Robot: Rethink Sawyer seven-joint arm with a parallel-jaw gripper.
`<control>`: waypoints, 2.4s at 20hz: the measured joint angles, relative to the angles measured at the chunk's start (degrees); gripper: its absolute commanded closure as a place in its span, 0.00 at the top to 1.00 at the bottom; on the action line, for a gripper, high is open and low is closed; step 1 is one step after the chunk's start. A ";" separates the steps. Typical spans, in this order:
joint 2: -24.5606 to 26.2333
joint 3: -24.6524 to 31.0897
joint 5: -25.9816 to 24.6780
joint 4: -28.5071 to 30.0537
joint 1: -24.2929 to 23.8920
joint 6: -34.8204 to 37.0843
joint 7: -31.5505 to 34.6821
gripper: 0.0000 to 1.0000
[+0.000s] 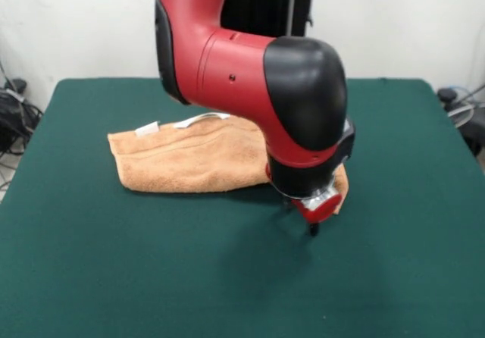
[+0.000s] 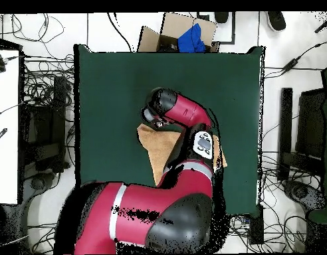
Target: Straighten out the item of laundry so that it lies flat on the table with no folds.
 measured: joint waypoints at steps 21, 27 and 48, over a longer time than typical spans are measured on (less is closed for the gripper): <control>-0.66 0.07 0.84 -0.23 5.02 5.06 0.00 1.00; -1.58 -0.12 0.81 -0.82 4.90 9.59 0.00 1.00; -2.93 -0.26 0.79 0.41 2.35 7.01 0.00 0.00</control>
